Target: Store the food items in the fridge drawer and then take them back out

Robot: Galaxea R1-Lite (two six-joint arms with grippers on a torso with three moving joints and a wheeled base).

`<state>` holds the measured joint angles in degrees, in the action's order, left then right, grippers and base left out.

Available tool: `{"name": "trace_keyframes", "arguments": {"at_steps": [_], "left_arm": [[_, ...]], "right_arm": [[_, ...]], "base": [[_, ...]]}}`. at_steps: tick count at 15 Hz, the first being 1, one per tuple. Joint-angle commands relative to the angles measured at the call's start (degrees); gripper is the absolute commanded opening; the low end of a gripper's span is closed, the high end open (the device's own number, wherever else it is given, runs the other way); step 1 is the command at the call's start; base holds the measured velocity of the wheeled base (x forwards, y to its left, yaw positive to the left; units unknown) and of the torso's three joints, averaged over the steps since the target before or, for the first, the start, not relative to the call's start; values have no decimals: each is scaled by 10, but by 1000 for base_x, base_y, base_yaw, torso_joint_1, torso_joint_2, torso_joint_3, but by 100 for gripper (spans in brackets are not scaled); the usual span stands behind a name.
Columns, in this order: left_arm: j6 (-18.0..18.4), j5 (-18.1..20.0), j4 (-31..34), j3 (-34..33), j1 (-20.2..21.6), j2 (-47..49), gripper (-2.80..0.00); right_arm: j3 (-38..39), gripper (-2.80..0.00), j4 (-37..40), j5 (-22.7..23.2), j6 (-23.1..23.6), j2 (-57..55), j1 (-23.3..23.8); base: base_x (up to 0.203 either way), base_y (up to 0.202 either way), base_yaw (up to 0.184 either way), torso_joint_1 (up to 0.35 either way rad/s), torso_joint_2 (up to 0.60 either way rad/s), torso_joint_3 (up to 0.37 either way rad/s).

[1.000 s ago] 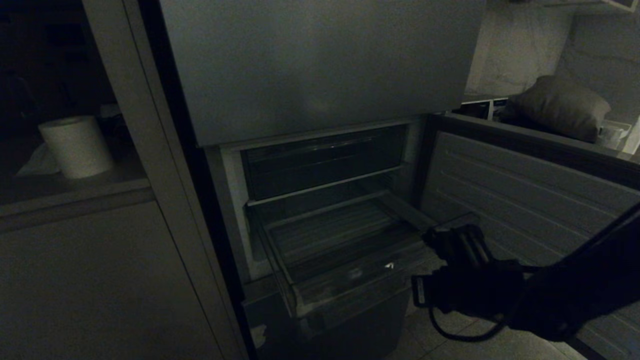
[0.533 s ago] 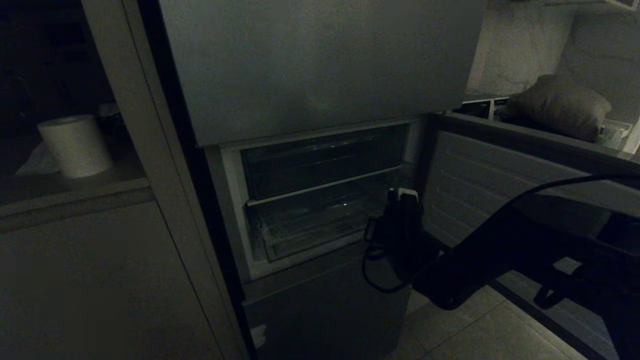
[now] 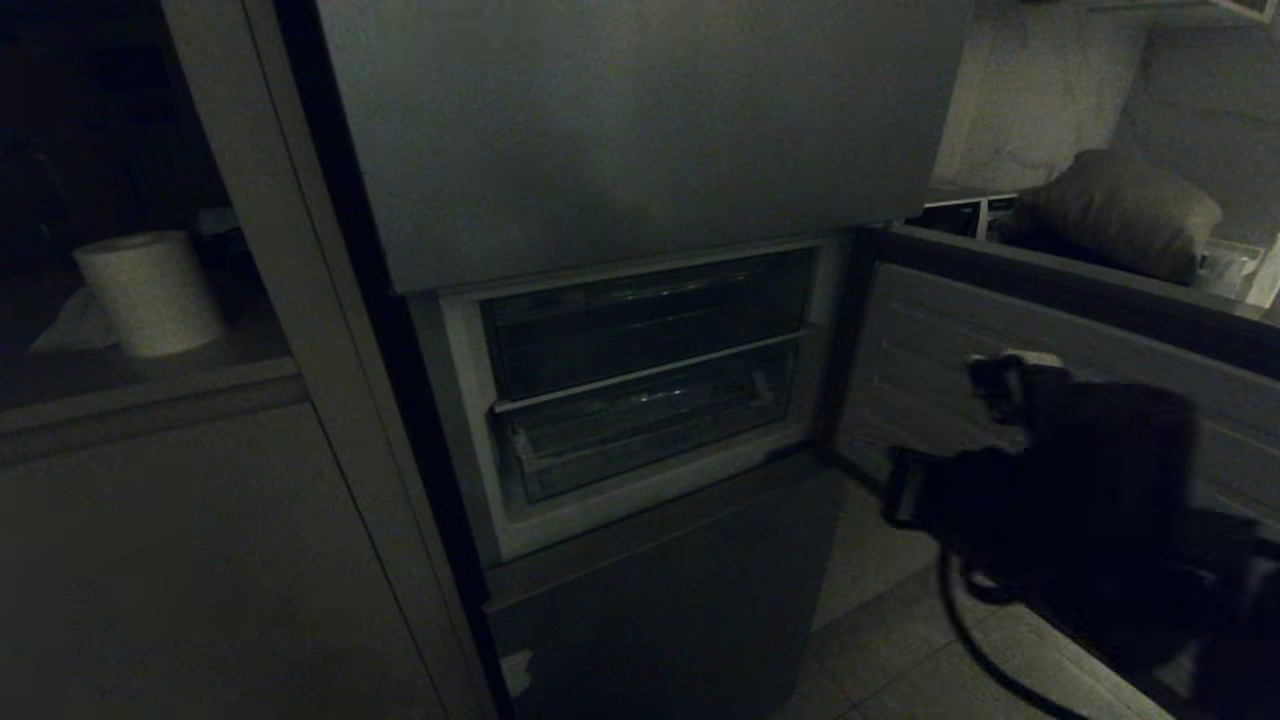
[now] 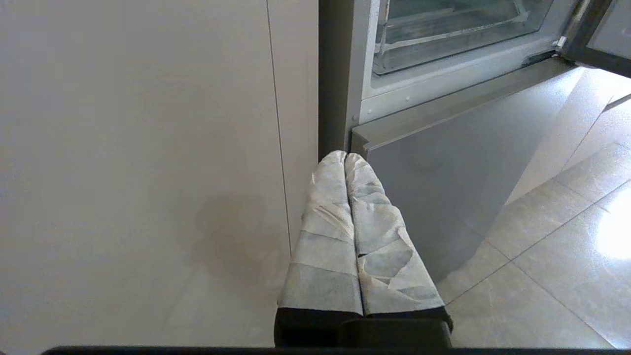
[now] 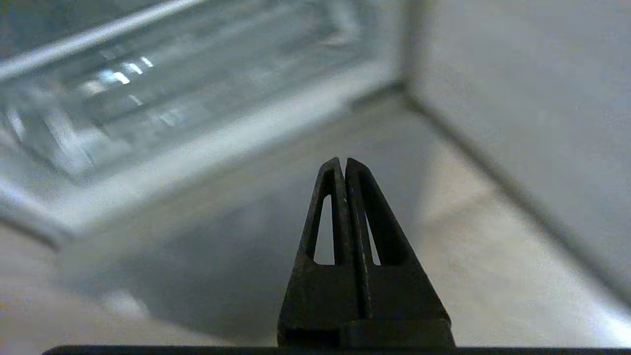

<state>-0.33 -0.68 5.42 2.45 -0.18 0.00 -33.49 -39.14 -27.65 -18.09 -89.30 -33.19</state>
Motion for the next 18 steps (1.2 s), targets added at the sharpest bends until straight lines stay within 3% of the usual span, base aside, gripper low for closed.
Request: {"name": "trace_keyframes", "arguments": {"at_steps": [1, 3, 8, 12, 15, 18], "left_arm": [[0, 0, 0, 0, 0, 1, -280], [0, 0, 0, 0, 0, 1, -280], [0, 0, 0, 0, 0, 1, -280], [0, 0, 1, 0, 0, 1, -280], [0, 0, -1, -1, 0, 1, -280], [0, 0, -1, -1, 0, 1, -280]], "right_arm": [[93, -280, 93, 40, 43, 293, 69], [158, -280, 158, 98, 106, 460, 161], [309, -280, 282, 204, 223, 765, 320], [326, -280, 396, 292, 262, 882, 335], [331, -280, 401, 283, 220, 893, 332], [332, -280, 395, 283, 215, 894, 332]], "base": [[0, 0, 0, 0, 0, 0], [0, 0, 0, 0, 0, 0], [0, 0, 0, 0, 0, 0], [0, 0, 0, 0, 0, 0], [0, 0, 0, 0, 0, 0], [0, 0, 0, 0, 0, 0]]}}
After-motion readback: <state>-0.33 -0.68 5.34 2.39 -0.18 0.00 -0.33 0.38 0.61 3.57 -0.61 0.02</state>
